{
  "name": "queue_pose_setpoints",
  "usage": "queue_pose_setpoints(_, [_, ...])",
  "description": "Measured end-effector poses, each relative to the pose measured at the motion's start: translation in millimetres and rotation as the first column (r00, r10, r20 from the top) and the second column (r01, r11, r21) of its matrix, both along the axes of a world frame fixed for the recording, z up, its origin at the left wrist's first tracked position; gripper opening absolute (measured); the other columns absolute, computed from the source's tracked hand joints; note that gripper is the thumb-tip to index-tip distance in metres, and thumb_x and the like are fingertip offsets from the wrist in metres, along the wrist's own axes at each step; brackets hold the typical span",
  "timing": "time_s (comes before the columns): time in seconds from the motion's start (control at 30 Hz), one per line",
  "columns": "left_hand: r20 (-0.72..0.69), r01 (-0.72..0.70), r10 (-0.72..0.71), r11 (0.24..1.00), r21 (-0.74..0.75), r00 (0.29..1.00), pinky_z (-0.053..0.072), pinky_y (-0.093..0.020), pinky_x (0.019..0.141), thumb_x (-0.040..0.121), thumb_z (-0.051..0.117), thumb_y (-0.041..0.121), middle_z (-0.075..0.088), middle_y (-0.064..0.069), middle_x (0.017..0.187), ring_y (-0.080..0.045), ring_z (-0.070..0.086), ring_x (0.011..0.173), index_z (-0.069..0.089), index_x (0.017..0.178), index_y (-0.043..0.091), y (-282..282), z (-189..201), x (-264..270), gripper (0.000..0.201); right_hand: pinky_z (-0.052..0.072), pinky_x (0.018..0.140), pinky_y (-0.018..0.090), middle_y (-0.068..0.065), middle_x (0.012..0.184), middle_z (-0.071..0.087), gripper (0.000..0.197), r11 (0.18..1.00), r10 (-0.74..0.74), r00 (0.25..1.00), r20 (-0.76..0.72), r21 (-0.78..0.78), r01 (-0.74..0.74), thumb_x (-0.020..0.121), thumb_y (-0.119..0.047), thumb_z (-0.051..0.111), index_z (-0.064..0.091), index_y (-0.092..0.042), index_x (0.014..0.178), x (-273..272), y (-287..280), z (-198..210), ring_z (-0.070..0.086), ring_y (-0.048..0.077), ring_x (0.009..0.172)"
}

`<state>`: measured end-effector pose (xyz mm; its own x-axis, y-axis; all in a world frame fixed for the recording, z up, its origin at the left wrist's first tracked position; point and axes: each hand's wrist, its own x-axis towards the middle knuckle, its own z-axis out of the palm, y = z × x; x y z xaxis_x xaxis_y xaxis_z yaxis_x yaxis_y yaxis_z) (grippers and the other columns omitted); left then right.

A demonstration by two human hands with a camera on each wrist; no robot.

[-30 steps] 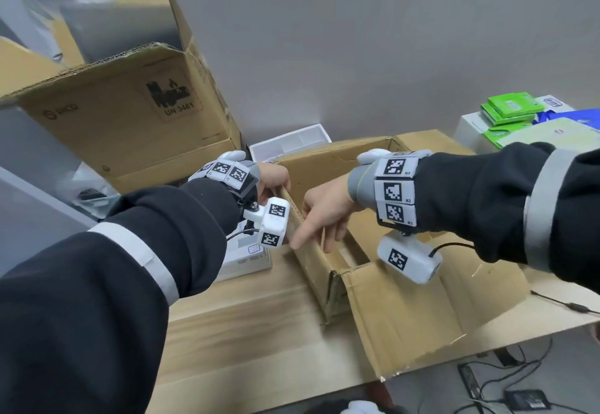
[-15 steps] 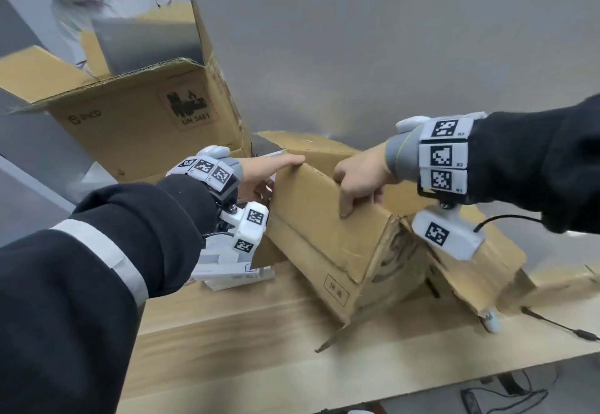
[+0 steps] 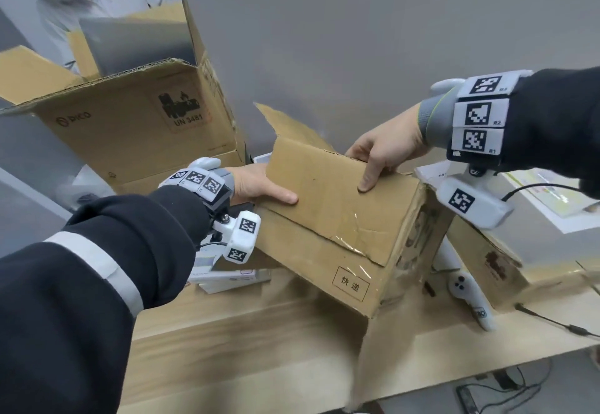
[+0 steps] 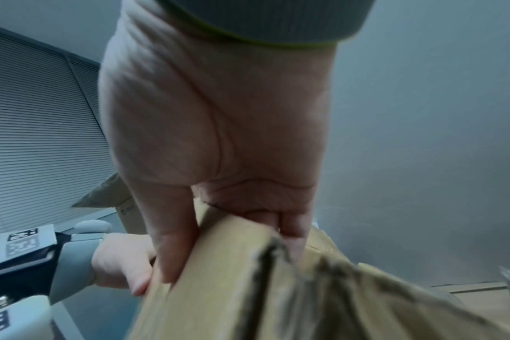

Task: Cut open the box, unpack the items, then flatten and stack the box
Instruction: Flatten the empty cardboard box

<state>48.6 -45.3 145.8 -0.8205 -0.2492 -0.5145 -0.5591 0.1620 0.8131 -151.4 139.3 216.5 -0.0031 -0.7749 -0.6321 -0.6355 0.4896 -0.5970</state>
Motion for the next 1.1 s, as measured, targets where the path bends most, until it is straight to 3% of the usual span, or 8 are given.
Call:
queue_pose_setpoints(0.2, [-0.180, -0.255, 0.244, 0.966, -0.035, 0.953, 0.055, -0.047, 0.097, 0.051, 0.098, 0.029, 0.074, -0.007, 0.117, -0.027, 0.071, 0.109, 0.065, 0.126, 0.014, -1.0, 7.4, -0.7, 0.083, 0.055, 0.092, 0.051, 0.014, 0.112, 0.072, 0.028, 0.994, -0.046, 0.995, -0.084, -0.103, 0.037, 0.092, 0.001, 0.062, 0.061, -0.013, 0.116, -13.9, -6.8, -7.1, 0.071, 0.030, 0.100])
queue_pose_setpoints(0.3, [-0.178, -0.307, 0.299, 0.951, -0.020, 0.937, 0.059, -0.043, 0.088, 0.059, 0.095, 0.021, 0.075, -0.008, 0.114, -0.027, 0.072, 0.106, 0.066, 0.125, 0.013, -1.7, 8.2, 4.8, 0.073, 0.054, 0.094, 0.050, 0.009, 0.113, 0.072, 0.028, 0.993, -0.046, 0.994, -0.101, -0.114, 0.034, 0.092, -0.003, 0.063, 0.060, -0.016, 0.118, -12.2, -13.7, -14.0, 0.070, 0.029, 0.102])
queue_pose_setpoints(0.43, [-0.163, -0.400, 0.387, 0.915, -0.055, 0.908, 0.058, -0.041, 0.089, 0.056, 0.097, 0.021, 0.076, -0.006, 0.112, -0.024, 0.073, 0.104, 0.066, 0.121, 0.014, -4.7, -1.4, 18.1, 0.072, 0.054, 0.096, 0.047, 0.004, 0.113, 0.071, 0.029, 0.990, -0.038, 0.979, -0.198, -0.142, 0.010, 0.091, -0.013, 0.068, 0.061, -0.020, 0.118, -1.8, -26.0, -28.9, 0.068, 0.025, 0.105])
queue_pose_setpoints(0.6, [-0.173, -0.509, 0.495, 0.859, -0.049, 0.851, 0.059, -0.038, 0.085, 0.066, 0.092, 0.015, 0.077, -0.005, 0.108, -0.022, 0.074, 0.099, 0.069, 0.116, 0.014, -7.9, -10.3, 34.7, 0.055, 0.052, 0.094, 0.038, 0.001, 0.112, 0.068, 0.030, 0.967, -0.093, 0.935, -0.342, -0.256, 0.003, 0.086, -0.026, 0.073, 0.057, -0.020, 0.110, 12.6, -36.5, -45.4, 0.064, 0.022, 0.101])
queue_pose_setpoints(0.73, [-0.112, -0.553, 0.553, 0.833, 0.035, 0.826, 0.061, -0.034, 0.068, 0.074, 0.086, 0.010, 0.078, -0.008, 0.102, -0.022, 0.077, 0.088, 0.069, 0.115, 0.011, -9.3, -12.2, 51.4, 0.044, 0.051, 0.088, 0.035, -0.002, 0.113, 0.062, 0.068, 0.966, -0.077, 0.912, -0.404, -0.258, -0.032, 0.073, -0.035, 0.083, 0.042, -0.024, 0.127, 22.2, -42.3, -55.8, 0.061, 0.021, 0.099])
queue_pose_setpoints(0.87, [-0.075, -0.558, 0.562, 0.827, 0.067, 0.824, 0.061, -0.037, 0.076, 0.075, 0.085, 0.010, 0.077, -0.009, 0.110, -0.025, 0.075, 0.098, 0.068, 0.121, 0.011, -11.2, -18.5, 66.0, 0.049, 0.049, 0.100, 0.043, -0.002, 0.133, 0.048, 0.123, 0.979, 0.011, 0.889, -0.457, -0.174, -0.102, 0.052, -0.048, 0.093, 0.019, -0.029, 0.149, 21.9, -43.5, -65.3, 0.056, 0.024, 0.116])
queue_pose_setpoints(0.97, [-0.072, -0.568, 0.570, 0.822, 0.052, 0.819, 0.059, -0.037, 0.081, 0.070, 0.087, 0.012, 0.076, -0.008, 0.112, -0.024, 0.074, 0.101, 0.068, 0.122, 0.012, -12.8, -24.2, 72.4, 0.056, 0.049, 0.101, 0.044, -0.002, 0.133, 0.052, 0.136, 0.986, 0.075, 0.913, -0.401, -0.106, -0.127, 0.039, -0.052, 0.094, 0.014, -0.036, 0.148, 20.9, -44.4, -73.5, 0.058, 0.024, 0.115])
queue_pose_setpoints(1.1, [-0.030, -0.578, 0.582, 0.812, 0.083, 0.813, 0.061, -0.038, 0.074, 0.078, 0.083, 0.009, 0.077, -0.010, 0.108, -0.025, 0.076, 0.094, 0.068, 0.120, 0.011, -11.5, -26.7, 75.3, 0.045, 0.054, 0.094, 0.044, -0.006, 0.124, 0.058, 0.132, 0.983, 0.103, 0.922, -0.372, -0.103, -0.151, 0.029, -0.056, 0.094, 0.023, -0.039, 0.138, 22.8, -44.8, -87.8, 0.062, 0.021, 0.108])
